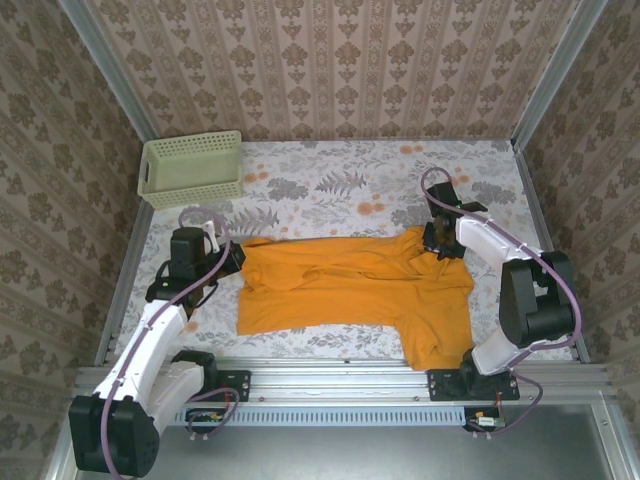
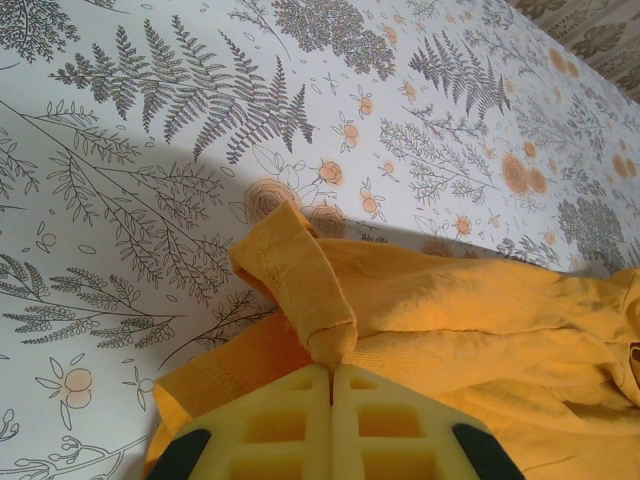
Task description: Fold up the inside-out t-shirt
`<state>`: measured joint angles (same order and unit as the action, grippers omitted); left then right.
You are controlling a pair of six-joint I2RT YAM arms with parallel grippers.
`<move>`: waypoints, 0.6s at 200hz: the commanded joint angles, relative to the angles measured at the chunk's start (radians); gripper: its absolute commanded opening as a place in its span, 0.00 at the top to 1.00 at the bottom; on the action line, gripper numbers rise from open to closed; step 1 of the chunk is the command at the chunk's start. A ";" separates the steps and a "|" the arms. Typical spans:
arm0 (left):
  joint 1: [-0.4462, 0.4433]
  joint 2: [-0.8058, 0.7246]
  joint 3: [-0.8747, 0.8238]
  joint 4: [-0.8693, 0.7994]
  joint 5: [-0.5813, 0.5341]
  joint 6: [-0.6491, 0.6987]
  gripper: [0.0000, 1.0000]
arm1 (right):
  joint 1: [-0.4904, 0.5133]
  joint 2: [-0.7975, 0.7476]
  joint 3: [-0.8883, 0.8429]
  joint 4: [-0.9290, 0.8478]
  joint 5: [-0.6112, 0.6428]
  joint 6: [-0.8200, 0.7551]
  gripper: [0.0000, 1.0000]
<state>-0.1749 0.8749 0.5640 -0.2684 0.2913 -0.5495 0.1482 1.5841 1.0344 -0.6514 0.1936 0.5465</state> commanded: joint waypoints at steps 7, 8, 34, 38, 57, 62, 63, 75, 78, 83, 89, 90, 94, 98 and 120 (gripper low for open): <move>0.006 -0.016 -0.008 -0.005 0.005 -0.006 1.00 | -0.020 -0.079 -0.015 0.003 -0.024 0.000 0.67; 0.006 -0.016 -0.008 -0.005 0.005 -0.006 1.00 | -0.021 -0.081 -0.015 0.002 -0.024 0.000 0.67; 0.006 -0.016 -0.006 -0.005 0.003 -0.006 1.00 | -0.046 -0.102 -0.004 -0.005 -0.025 0.002 0.66; 0.006 -0.016 -0.006 -0.003 0.003 -0.006 1.00 | -0.050 -0.101 -0.004 -0.002 -0.027 0.002 0.66; 0.006 -0.016 -0.005 -0.003 0.005 -0.007 1.00 | -0.061 -0.081 0.006 0.002 -0.038 0.000 0.66; 0.007 -0.016 -0.004 -0.002 0.005 -0.007 1.00 | -0.061 -0.073 0.011 0.001 -0.038 0.000 0.67; 0.006 -0.016 -0.004 -0.003 0.005 -0.007 1.00 | -0.061 -0.071 0.012 0.001 -0.038 0.000 0.67; 0.006 -0.017 -0.004 -0.003 0.006 -0.007 1.00 | -0.061 -0.053 0.021 0.003 -0.041 0.002 0.67; 0.006 -0.016 -0.005 -0.003 0.007 -0.007 1.00 | -0.061 -0.049 0.022 0.004 -0.043 0.002 0.67; 0.006 -0.016 -0.004 -0.004 0.008 -0.006 1.00 | -0.061 -0.043 0.025 0.008 -0.047 0.002 0.67; 0.007 -0.016 -0.003 -0.005 0.008 -0.006 1.00 | -0.061 -0.035 0.028 0.011 -0.052 0.004 0.66; 0.007 -0.016 -0.003 -0.005 0.008 -0.006 1.00 | -0.061 -0.034 0.028 0.010 -0.052 0.004 0.66; 0.006 -0.016 -0.003 -0.006 0.008 -0.006 1.00 | -0.060 -0.029 0.031 0.013 -0.055 0.003 0.66; 0.006 -0.016 -0.003 -0.006 0.008 -0.006 1.00 | -0.061 -0.024 0.034 0.014 -0.056 0.004 0.65; 0.006 -0.017 -0.004 -0.006 0.008 -0.006 1.00 | -0.062 0.003 0.048 0.021 -0.075 0.003 0.62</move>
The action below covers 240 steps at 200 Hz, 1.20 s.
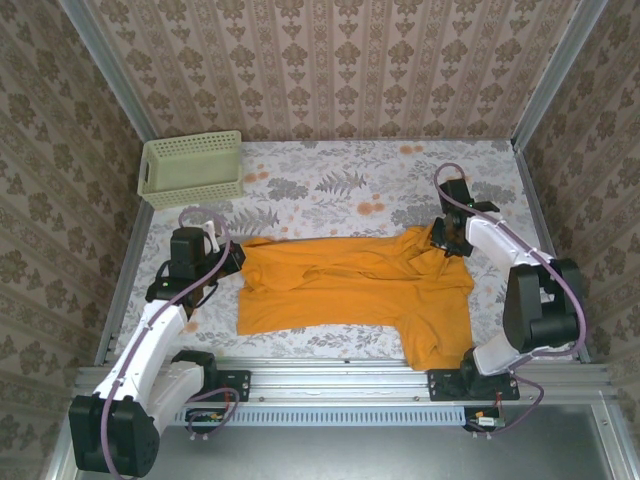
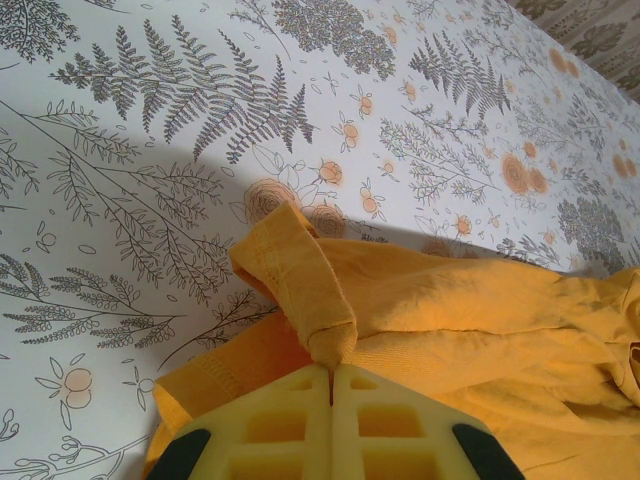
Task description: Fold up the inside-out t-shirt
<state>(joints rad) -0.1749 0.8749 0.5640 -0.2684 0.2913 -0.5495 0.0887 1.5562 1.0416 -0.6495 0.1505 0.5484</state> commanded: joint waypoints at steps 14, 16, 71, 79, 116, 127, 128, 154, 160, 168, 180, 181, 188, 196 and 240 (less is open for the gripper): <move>0.006 -0.017 -0.006 -0.004 0.008 -0.007 1.00 | -0.001 0.042 0.048 0.022 -0.036 0.003 0.60; 0.006 -0.017 -0.006 -0.002 0.009 -0.007 1.00 | -0.001 0.043 0.049 0.022 -0.037 0.003 0.60; 0.006 -0.015 -0.007 0.000 0.009 -0.007 1.00 | -0.002 0.094 0.074 0.018 -0.025 0.005 0.59; 0.007 -0.015 -0.007 0.000 0.009 -0.007 1.00 | -0.001 0.098 0.073 0.014 -0.016 0.005 0.61; 0.006 -0.015 -0.009 0.000 0.006 -0.007 1.00 | -0.002 0.082 0.045 0.000 0.043 -0.019 0.68; 0.006 -0.014 -0.012 0.002 0.006 -0.007 1.00 | -0.001 0.064 0.031 -0.001 0.047 -0.020 0.69; 0.006 -0.013 -0.012 0.002 0.006 -0.007 1.00 | -0.001 0.062 0.030 -0.002 0.047 -0.020 0.69; 0.007 -0.011 -0.014 0.006 0.008 -0.010 1.00 | -0.001 0.027 0.007 -0.016 0.057 -0.024 0.71; 0.006 -0.011 -0.012 0.007 0.008 -0.013 1.00 | -0.001 0.023 0.002 -0.018 0.062 -0.027 0.72; 0.006 -0.013 -0.012 0.007 0.008 -0.013 1.00 | -0.001 0.019 -0.003 -0.021 0.069 -0.028 0.75; 0.006 -0.013 -0.012 0.006 0.008 -0.012 1.00 | -0.001 0.015 -0.009 -0.024 0.068 -0.030 0.77; 0.006 -0.012 -0.012 0.006 0.008 -0.012 1.00 | -0.001 0.015 -0.009 -0.024 0.068 -0.030 0.77; 0.007 -0.011 -0.013 0.006 0.008 -0.012 1.00 | -0.001 0.013 -0.011 -0.025 0.066 -0.031 0.79; 0.006 -0.011 -0.012 0.006 0.008 -0.012 1.00 | -0.001 0.007 -0.015 -0.024 0.062 -0.031 0.80; 0.005 -0.015 -0.012 0.003 0.009 -0.013 1.00 | -0.002 -0.010 -0.023 -0.032 0.058 -0.032 0.85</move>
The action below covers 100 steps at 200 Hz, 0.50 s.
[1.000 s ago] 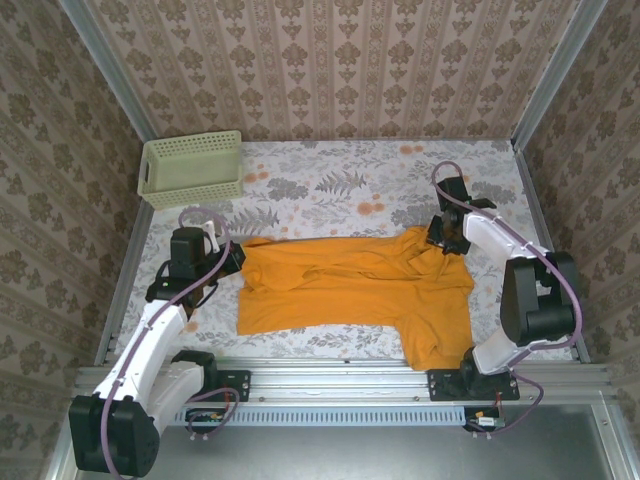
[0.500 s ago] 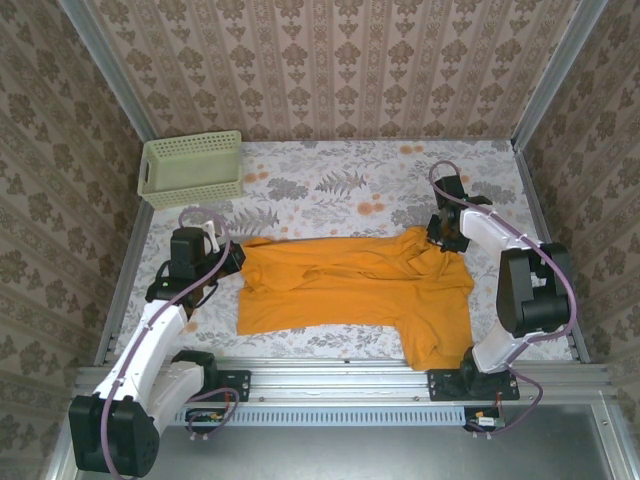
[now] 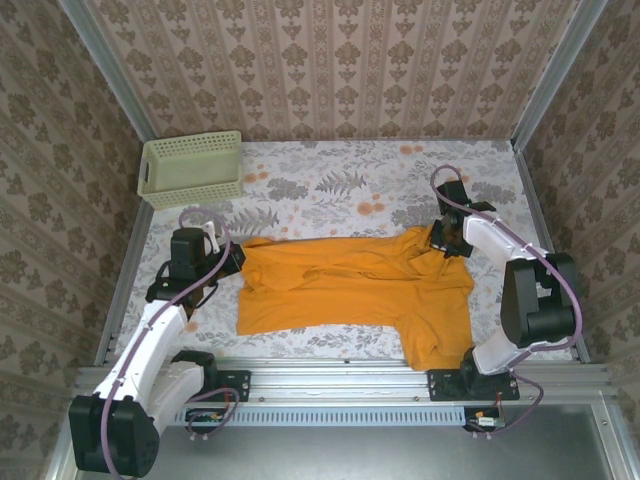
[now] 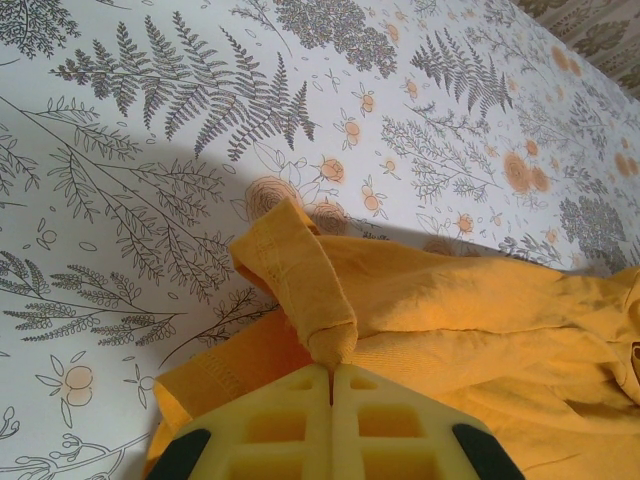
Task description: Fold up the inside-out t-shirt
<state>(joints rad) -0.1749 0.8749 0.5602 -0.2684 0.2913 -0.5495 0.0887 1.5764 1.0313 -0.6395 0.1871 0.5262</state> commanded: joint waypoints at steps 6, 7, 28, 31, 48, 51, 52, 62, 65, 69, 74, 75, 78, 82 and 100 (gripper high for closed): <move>0.007 -0.015 -0.007 0.004 0.009 -0.012 1.00 | -0.001 -0.030 -0.014 -0.045 0.022 -0.010 0.86; 0.007 -0.016 -0.007 0.003 0.009 -0.012 1.00 | -0.001 -0.030 -0.014 -0.046 0.022 -0.011 0.86; 0.006 -0.017 -0.007 -0.001 0.009 -0.010 1.00 | -0.001 -0.043 -0.026 -0.050 0.037 -0.007 0.89; 0.006 -0.017 -0.006 -0.002 0.008 -0.010 1.00 | -0.001 -0.046 -0.026 -0.051 0.040 -0.006 0.89; 0.006 -0.017 -0.007 -0.004 0.006 -0.009 1.00 | -0.001 -0.071 -0.036 -0.059 0.063 -0.004 0.93; 0.007 -0.018 -0.006 -0.005 0.006 -0.009 1.00 | -0.001 -0.076 -0.036 -0.063 0.069 -0.005 0.94; 0.006 -0.018 -0.005 -0.005 0.006 -0.009 1.00 | -0.001 -0.078 -0.036 -0.064 0.072 -0.005 0.94; 0.006 -0.018 -0.002 -0.010 0.003 -0.007 1.00 | -0.003 -0.101 -0.033 -0.079 0.094 -0.004 0.96; 0.006 -0.017 0.000 -0.012 0.001 -0.006 1.00 | -0.003 -0.109 -0.033 -0.082 0.101 -0.006 0.97; 0.006 -0.018 0.005 -0.017 -0.001 -0.005 1.00 | -0.004 -0.122 -0.031 -0.091 0.109 -0.006 0.98; 0.006 -0.017 0.012 -0.024 -0.007 -0.002 1.00 | -0.008 -0.139 -0.026 -0.103 0.117 -0.006 0.99; 0.006 -0.017 0.015 -0.027 -0.009 -0.001 1.00 | -0.008 -0.142 -0.024 -0.105 0.118 -0.006 0.99; 0.006 -0.017 0.020 -0.034 -0.015 0.001 1.00 | -0.011 -0.150 -0.020 -0.113 0.124 -0.007 1.00; 0.006 -0.019 0.029 -0.044 -0.022 0.004 1.00 | -0.015 -0.169 -0.013 -0.124 0.129 -0.010 1.00; 0.016 -0.035 0.066 -0.076 -0.056 0.014 1.00 | -0.044 -0.269 0.031 -0.175 0.137 -0.023 1.00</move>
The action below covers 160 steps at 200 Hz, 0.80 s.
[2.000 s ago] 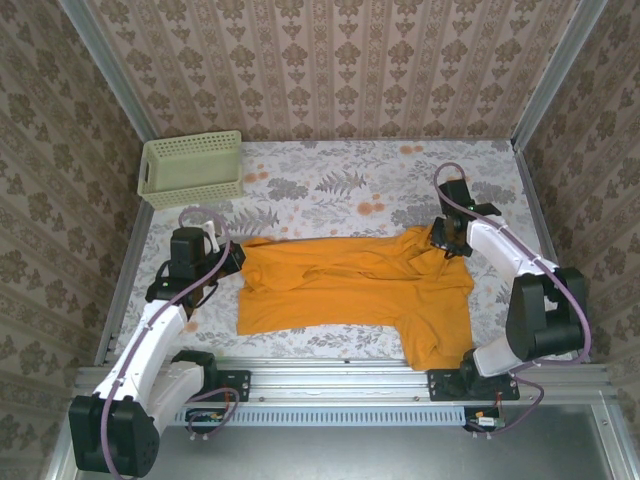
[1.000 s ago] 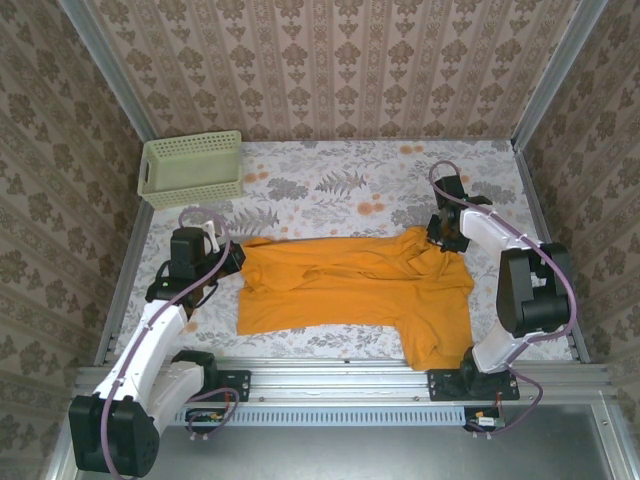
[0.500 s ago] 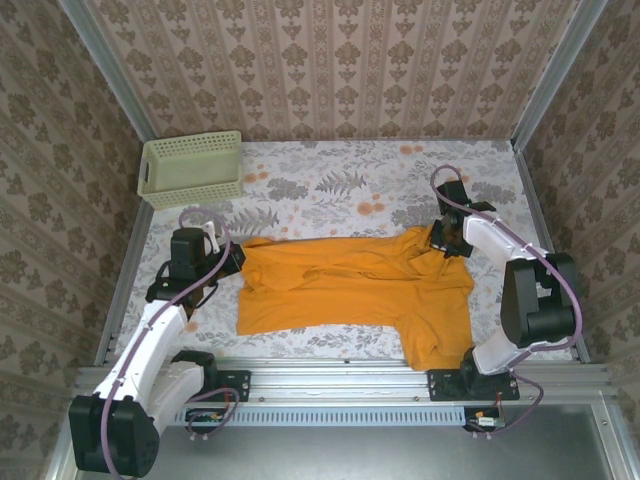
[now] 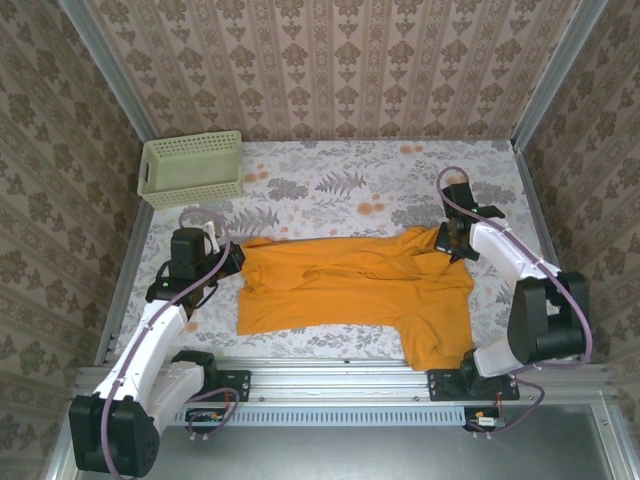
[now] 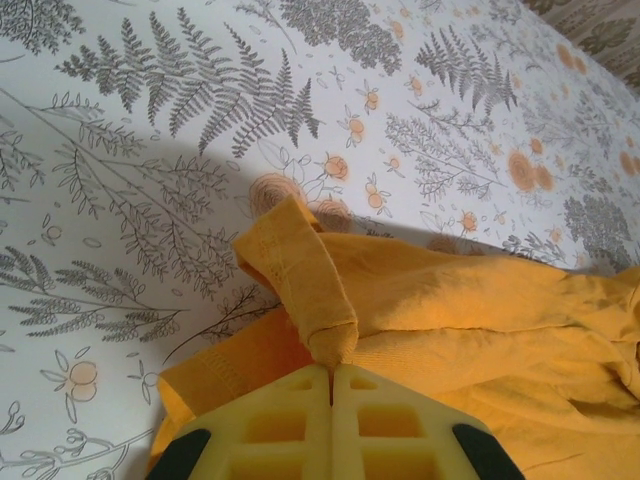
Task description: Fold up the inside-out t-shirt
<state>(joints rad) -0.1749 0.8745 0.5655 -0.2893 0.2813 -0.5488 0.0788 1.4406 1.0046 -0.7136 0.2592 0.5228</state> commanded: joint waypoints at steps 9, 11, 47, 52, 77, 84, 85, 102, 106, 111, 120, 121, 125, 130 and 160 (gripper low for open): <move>0.028 -0.046 0.075 -0.061 -0.050 0.013 1.00 | -0.055 -0.184 0.087 -0.126 0.061 -0.027 1.00; 0.031 -0.048 0.078 -0.061 -0.049 0.013 1.00 | -0.059 -0.197 0.093 -0.131 0.059 -0.029 1.00; 0.100 -0.087 0.128 -0.049 0.009 -0.016 1.00 | -0.145 -0.357 0.241 -0.215 -0.007 -0.072 1.00; 0.111 -0.092 0.133 -0.040 0.027 -0.024 1.00 | -0.157 -0.373 0.262 -0.222 -0.023 -0.078 1.00; 0.139 -0.132 0.176 -0.008 0.090 -0.052 1.00 | -0.197 -0.445 0.369 -0.249 -0.066 -0.098 1.00; 0.142 -0.146 0.192 0.000 0.099 -0.056 1.00 | -0.203 -0.461 0.400 -0.258 -0.073 -0.099 1.00; 0.141 -0.148 0.194 0.000 0.101 -0.057 1.00 | -0.204 -0.464 0.405 -0.258 -0.074 -0.098 1.00; 0.143 -0.188 0.235 0.013 0.118 -0.067 1.00 | -0.212 -0.505 0.475 -0.261 -0.117 -0.085 1.00; 0.142 -0.197 0.245 0.018 0.124 -0.070 1.00 | -0.214 -0.516 0.490 -0.258 -0.131 -0.082 1.00; 0.143 -0.209 0.259 0.026 0.130 -0.075 1.00 | -0.214 -0.530 0.508 -0.251 -0.148 -0.079 1.00; 0.144 -0.229 0.285 0.035 0.139 -0.082 1.00 | -0.214 -0.553 0.545 -0.241 -0.178 -0.073 1.00; 0.144 -0.231 0.289 0.037 0.141 -0.084 1.00 | -0.214 -0.555 0.549 -0.240 -0.181 -0.073 1.00; 0.143 -0.239 0.299 0.045 0.150 -0.087 1.00 | -0.214 -0.564 0.568 -0.236 -0.193 -0.070 1.00; 0.143 -0.248 0.313 0.055 0.160 -0.090 1.00 | -0.214 -0.574 0.589 -0.233 -0.205 -0.068 1.00; 0.142 -0.304 0.394 0.109 0.216 -0.111 1.00 | -0.214 -0.630 0.726 -0.222 -0.252 -0.070 1.00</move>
<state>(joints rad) -0.0437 0.6170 0.8841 -0.2707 0.4316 -0.6224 -0.1287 0.8600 1.6199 -0.9424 0.0692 0.4488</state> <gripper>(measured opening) 0.055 0.065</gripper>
